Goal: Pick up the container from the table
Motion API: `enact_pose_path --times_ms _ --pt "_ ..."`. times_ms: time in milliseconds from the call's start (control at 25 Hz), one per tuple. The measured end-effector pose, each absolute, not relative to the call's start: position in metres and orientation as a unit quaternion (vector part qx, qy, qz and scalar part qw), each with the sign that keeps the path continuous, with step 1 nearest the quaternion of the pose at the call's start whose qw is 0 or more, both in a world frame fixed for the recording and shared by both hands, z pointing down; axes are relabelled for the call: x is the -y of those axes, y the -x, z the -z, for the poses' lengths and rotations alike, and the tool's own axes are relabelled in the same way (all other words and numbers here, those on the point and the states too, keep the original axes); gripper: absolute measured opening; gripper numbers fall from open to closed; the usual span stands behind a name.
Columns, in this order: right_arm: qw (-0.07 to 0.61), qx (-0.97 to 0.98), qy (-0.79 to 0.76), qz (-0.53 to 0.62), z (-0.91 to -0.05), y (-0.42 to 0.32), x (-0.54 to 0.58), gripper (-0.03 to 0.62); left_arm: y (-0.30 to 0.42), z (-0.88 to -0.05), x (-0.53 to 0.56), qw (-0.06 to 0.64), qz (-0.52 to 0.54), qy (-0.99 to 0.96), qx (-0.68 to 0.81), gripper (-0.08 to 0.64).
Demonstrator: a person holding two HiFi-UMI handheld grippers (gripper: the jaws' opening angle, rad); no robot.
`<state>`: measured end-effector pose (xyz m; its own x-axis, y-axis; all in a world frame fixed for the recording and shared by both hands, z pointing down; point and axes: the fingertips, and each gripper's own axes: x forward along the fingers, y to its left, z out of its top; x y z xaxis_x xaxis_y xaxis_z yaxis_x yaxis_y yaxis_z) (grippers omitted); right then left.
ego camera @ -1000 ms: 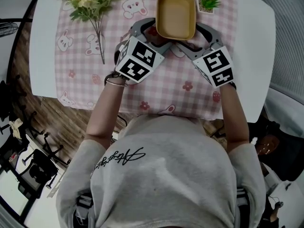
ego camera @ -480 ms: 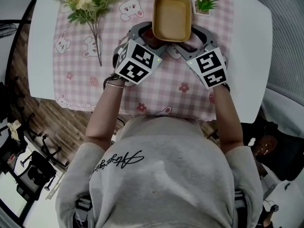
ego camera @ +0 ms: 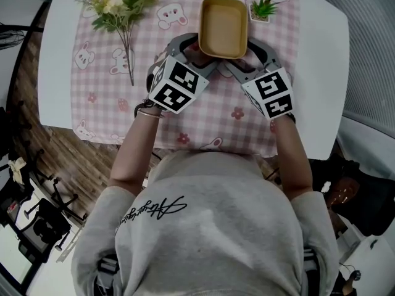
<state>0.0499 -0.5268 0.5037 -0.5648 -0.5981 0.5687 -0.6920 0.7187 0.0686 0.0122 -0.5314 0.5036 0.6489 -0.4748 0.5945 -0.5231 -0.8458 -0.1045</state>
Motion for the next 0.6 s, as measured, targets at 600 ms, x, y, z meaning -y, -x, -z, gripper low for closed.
enact_pose_path --times_ms 600 --pt "0.279 0.881 -0.376 -0.064 -0.476 -0.041 0.507 0.296 -0.003 -0.477 0.512 0.033 -0.296 -0.915 0.273 0.295"
